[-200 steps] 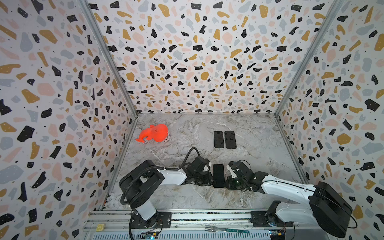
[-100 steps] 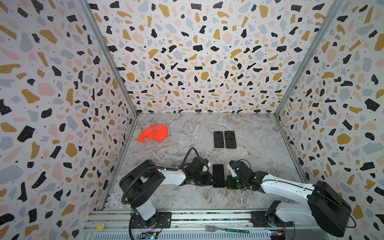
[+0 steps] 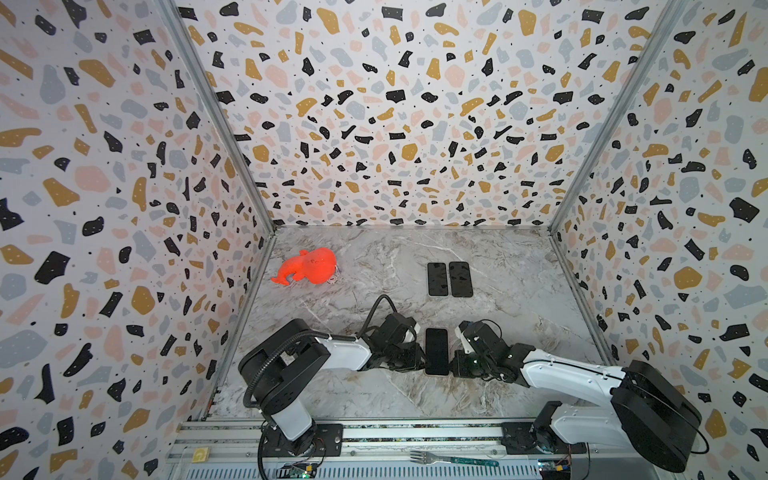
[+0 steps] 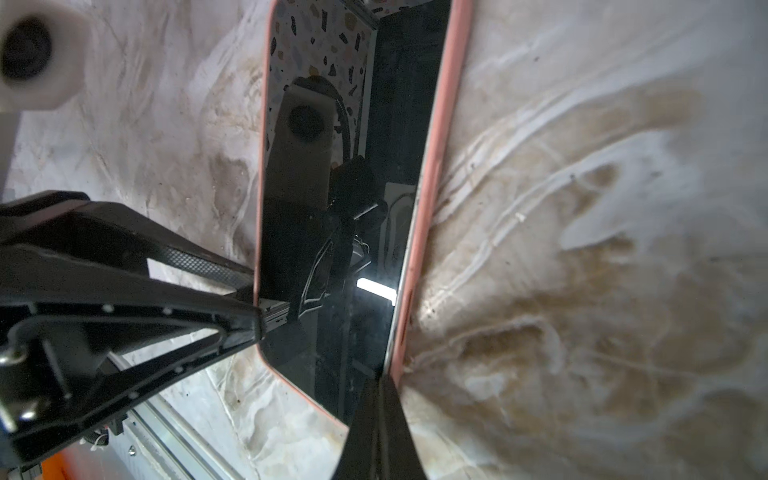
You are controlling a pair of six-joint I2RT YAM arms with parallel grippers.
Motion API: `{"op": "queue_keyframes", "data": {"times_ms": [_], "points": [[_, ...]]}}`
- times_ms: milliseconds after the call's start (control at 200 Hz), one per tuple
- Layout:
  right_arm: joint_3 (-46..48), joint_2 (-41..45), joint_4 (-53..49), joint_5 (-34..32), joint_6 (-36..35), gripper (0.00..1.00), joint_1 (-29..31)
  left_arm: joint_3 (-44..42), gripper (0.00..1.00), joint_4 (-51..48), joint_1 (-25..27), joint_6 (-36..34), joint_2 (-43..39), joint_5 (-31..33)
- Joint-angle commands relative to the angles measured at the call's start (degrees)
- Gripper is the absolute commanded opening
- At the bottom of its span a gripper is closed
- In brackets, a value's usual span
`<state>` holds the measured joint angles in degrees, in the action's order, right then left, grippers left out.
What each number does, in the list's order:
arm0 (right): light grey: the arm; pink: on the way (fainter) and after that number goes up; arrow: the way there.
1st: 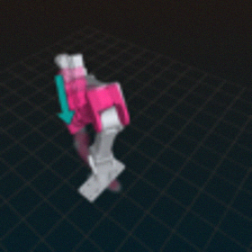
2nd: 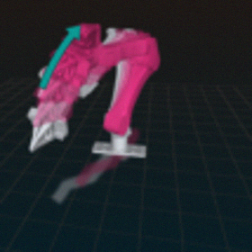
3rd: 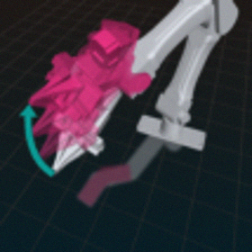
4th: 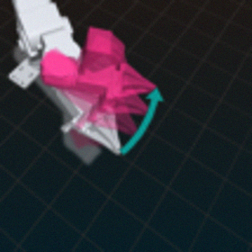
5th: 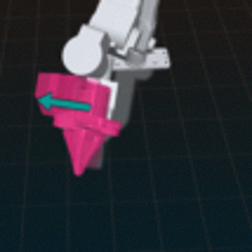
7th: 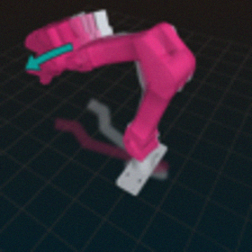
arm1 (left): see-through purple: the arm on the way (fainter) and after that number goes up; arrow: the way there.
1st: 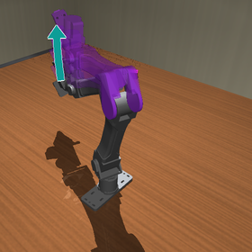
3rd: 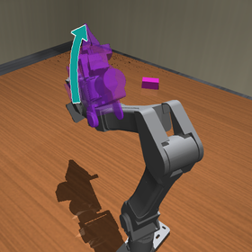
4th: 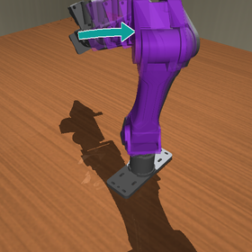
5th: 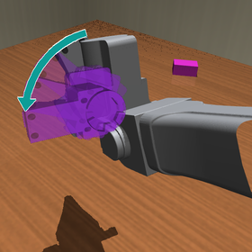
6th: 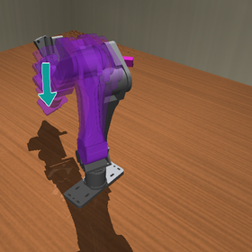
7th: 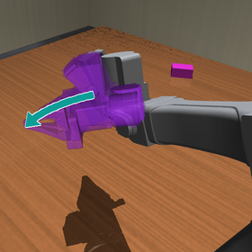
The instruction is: Put the phone into the phone case
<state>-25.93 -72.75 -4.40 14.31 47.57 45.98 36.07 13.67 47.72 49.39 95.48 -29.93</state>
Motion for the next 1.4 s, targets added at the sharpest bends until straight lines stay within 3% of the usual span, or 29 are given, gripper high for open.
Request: {"op": "queue_keyframes", "data": {"times_ms": [0,270,731,886,1161,1397], "points": [[0.8,-4.8,4.1,5.8,-0.4,0.05,2.3,-1.6,0.28,0.3,1.3,0.1,3.0,0.4],[-7.3,4.2,-10.1,-5.5,-5.1,0.14,1.1,-0.3,0.28,-6.0,0.8,-3.0,-1.0,3.4],[-7.4,-0.3,-8.9,-5.5,-6.3,0.33,-0.1,1.3,0.33,-10.5,0.4,-4.9,-3.3,5.5],[-5.7,-1.7,-7.0,-5.1,-5.5,0.32,0.3,1.3,0.33,-10.3,0.4,-5.0,-2.8,5.4],[-3.8,-2.2,-5.4,-4.6,-4.6,0.16,0.8,0.8,0.33,-9.6,0.4,-4.7,-2.7,5.6],[-1.7,-3.0,-2.5,-2.6,-3.5,0.12,0.8,0.0,0.32,-8.7,0.4,-4.2,-2.2,5.6]]}}
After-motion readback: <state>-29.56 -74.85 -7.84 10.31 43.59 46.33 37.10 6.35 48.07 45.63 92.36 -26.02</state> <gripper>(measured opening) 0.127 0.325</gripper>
